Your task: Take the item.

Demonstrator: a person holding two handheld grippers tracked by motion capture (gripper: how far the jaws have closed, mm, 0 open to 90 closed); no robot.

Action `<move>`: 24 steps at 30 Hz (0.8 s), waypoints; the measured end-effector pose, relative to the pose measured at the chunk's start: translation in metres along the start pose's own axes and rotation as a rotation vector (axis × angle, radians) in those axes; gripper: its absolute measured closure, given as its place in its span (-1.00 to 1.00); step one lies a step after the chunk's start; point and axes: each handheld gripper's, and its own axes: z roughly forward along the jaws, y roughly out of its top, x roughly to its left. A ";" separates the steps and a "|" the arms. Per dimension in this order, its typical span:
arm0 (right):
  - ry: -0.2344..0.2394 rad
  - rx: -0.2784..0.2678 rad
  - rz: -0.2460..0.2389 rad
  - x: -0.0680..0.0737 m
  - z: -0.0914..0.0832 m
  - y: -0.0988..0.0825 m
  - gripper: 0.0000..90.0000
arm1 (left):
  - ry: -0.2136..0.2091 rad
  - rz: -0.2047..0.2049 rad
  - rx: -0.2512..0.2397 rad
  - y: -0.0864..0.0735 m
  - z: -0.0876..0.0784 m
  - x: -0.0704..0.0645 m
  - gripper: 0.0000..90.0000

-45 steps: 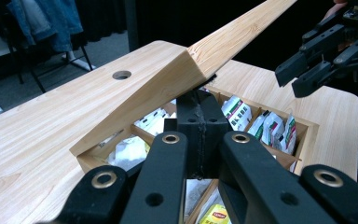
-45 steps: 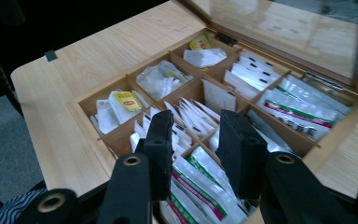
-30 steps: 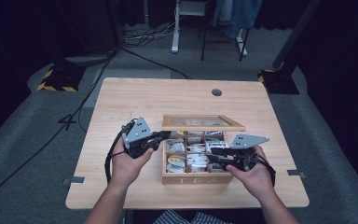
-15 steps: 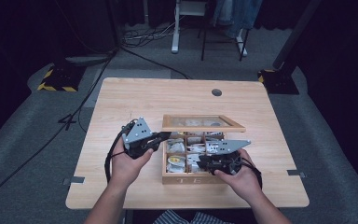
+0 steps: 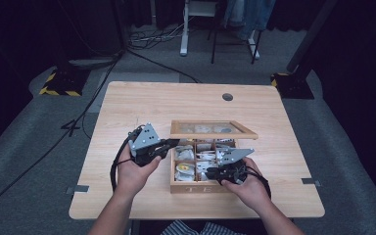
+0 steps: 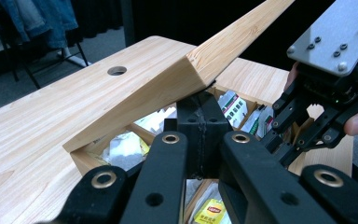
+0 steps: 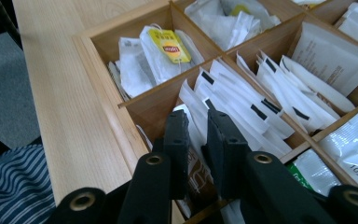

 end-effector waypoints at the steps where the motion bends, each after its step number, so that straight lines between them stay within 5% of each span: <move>1: 0.000 0.000 0.000 0.000 0.000 0.000 0.76 | 0.000 0.000 0.000 0.000 0.000 0.000 0.99; 13: 0.001 0.020 -0.040 0.003 0.001 0.000 1.00 | 0.002 0.002 0.001 0.000 0.000 0.000 0.99; 24: -0.036 -0.070 -0.068 0.008 -0.015 0.007 1.00 | 0.002 0.003 0.001 0.000 0.000 0.000 0.99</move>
